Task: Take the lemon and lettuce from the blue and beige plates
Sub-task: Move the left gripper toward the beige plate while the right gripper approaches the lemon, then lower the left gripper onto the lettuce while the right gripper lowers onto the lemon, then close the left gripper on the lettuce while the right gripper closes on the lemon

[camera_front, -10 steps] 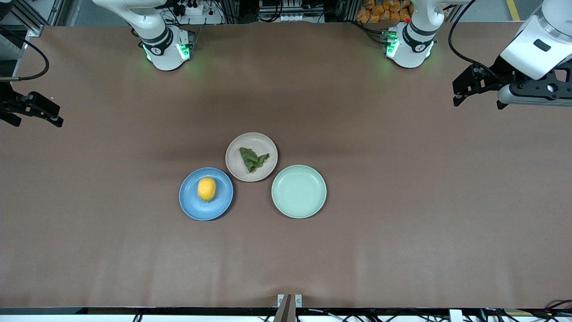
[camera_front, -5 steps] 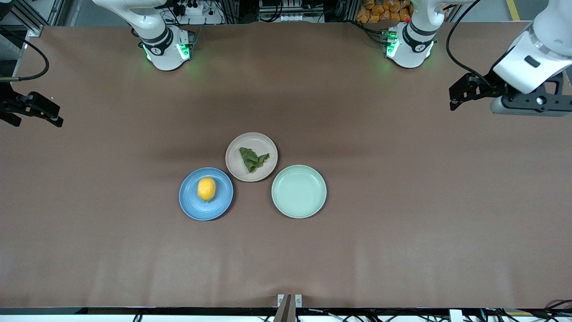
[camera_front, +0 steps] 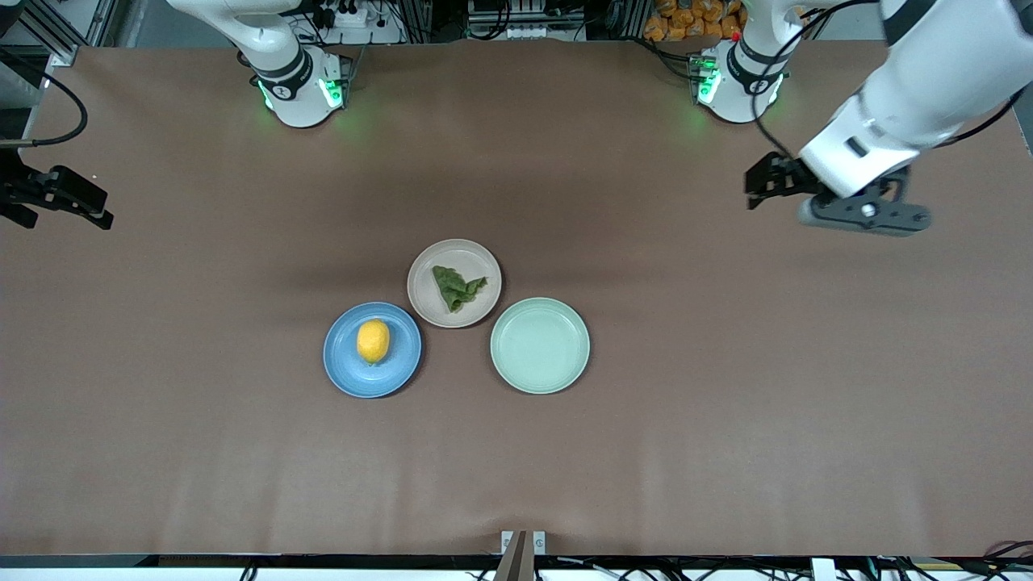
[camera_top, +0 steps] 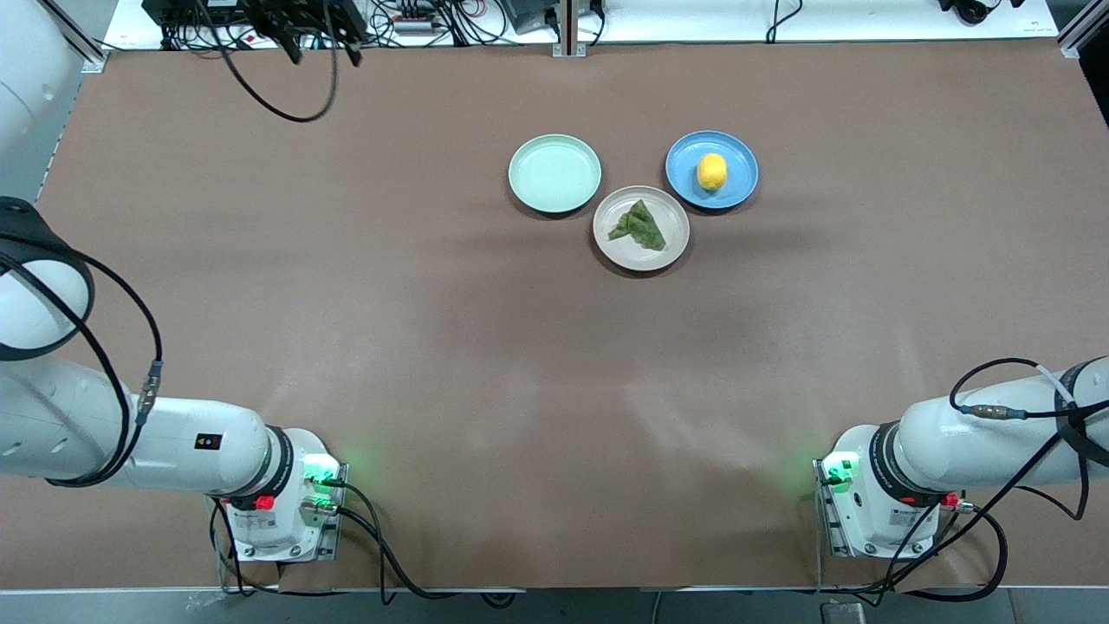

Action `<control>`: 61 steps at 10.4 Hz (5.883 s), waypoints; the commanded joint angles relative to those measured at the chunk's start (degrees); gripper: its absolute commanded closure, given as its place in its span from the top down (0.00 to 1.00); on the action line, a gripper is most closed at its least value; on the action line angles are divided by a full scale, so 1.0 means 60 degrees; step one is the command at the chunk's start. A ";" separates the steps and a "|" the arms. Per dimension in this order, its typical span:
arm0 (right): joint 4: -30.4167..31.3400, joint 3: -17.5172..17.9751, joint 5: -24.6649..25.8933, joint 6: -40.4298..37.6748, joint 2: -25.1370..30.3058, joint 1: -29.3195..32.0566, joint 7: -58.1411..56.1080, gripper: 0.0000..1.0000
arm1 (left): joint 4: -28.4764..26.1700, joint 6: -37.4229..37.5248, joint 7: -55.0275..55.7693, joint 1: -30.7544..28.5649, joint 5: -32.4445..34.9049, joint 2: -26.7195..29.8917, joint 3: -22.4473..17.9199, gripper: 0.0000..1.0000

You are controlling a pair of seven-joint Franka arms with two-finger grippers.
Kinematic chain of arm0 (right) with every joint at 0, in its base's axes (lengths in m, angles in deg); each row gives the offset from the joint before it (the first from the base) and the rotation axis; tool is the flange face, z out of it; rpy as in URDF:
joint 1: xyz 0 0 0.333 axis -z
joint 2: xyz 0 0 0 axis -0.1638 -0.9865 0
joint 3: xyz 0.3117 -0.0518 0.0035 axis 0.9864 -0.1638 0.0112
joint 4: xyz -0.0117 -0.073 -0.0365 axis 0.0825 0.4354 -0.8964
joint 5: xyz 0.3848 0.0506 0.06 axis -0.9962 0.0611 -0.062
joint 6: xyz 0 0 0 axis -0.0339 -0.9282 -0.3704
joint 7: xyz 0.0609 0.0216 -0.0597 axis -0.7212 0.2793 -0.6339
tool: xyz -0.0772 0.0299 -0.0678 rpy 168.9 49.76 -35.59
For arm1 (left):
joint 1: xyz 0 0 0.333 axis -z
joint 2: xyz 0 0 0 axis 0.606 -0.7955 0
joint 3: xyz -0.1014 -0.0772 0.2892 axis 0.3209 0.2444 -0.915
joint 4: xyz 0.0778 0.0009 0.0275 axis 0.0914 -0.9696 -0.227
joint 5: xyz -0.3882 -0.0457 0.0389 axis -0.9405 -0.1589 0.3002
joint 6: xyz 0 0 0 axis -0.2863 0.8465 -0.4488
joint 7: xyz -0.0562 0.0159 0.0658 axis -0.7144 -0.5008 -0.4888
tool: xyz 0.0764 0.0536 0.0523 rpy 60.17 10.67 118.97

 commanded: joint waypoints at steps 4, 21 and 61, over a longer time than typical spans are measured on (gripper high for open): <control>-0.0149 0.0016 0.0044 -0.0242 -0.0086 0.0030 -0.0002 1.00 | -0.0160 -0.0952 0.1089 0.0058 -0.0580 -0.0971 0.0056 1.00; -0.0178 0.0031 0.0030 -0.0082 -0.1401 -0.0058 -0.0119 1.00 | 0.1656 -0.4862 0.6250 0.3295 -0.0170 -0.4810 -0.0017 1.00; 0.2004 0.0060 -0.1992 0.7492 -0.6135 -0.3427 0.1917 1.00 | 0.2990 -1.0753 1.0527 0.8540 0.2144 -0.9192 -0.2668 0.96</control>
